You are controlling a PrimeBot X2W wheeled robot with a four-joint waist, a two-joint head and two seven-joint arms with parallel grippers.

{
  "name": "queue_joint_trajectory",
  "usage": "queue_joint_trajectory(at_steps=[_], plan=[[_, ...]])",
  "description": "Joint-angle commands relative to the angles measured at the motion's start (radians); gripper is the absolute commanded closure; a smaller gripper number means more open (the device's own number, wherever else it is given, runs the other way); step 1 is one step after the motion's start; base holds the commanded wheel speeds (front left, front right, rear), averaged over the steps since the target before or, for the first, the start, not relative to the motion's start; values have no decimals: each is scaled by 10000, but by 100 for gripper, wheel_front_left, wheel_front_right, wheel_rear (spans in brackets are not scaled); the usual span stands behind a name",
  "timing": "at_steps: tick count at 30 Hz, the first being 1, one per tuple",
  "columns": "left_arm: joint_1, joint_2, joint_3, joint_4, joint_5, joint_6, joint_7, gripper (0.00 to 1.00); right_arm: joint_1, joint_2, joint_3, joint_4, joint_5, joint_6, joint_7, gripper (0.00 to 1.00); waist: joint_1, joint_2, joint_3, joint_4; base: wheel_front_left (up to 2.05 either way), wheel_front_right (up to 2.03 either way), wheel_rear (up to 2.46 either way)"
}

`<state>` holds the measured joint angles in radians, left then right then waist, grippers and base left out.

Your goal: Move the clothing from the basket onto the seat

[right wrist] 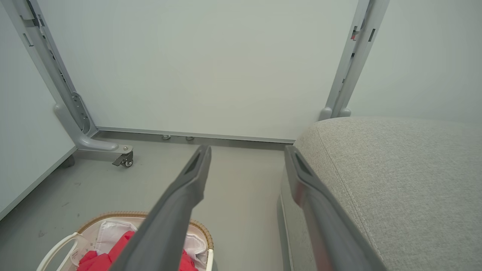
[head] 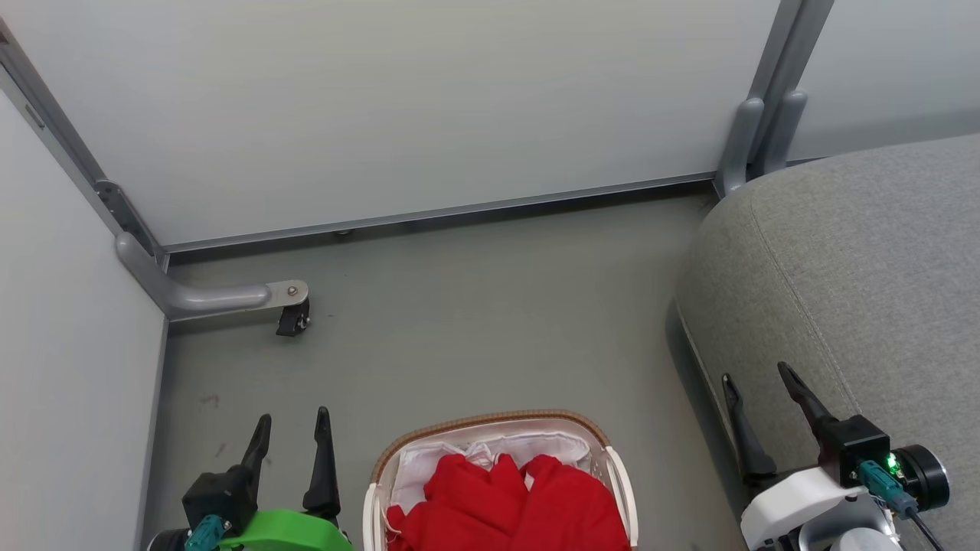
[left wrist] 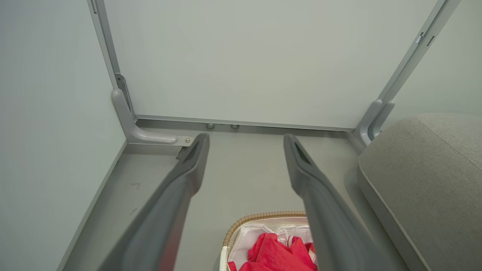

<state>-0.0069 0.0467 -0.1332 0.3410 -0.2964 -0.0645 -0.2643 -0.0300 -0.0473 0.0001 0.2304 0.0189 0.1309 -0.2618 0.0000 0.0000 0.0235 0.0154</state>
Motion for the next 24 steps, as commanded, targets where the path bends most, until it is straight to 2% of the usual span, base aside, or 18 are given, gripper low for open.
queue_joint_trajectory(at_steps=[1,7,12,18,24], plan=[[35,66,-25,12,21,-4,-4,0,82,-57,-36,-51,44,-3,-49,0,0,0,29,-8,0,0,0],[-342,65,-187,-5,20,-43,-4,0,-220,-54,13,-146,-10,-3,-49,0,0,0,477,-105,0,0,0],[-800,63,-439,75,216,-75,-2,0,-561,-54,29,-345,-64,-3,-46,0,0,0,1278,-258,0,0,0],[-1710,65,-622,262,443,-173,0,0,-1313,-52,-40,-596,-43,-3,-38,0,0,0,2742,-520,0,0,0],[-2898,66,-1068,1162,1200,-410,0,0,-2283,-48,-92,-822,132,-4,-38,0,0,0,4466,-849,0,0,0]])
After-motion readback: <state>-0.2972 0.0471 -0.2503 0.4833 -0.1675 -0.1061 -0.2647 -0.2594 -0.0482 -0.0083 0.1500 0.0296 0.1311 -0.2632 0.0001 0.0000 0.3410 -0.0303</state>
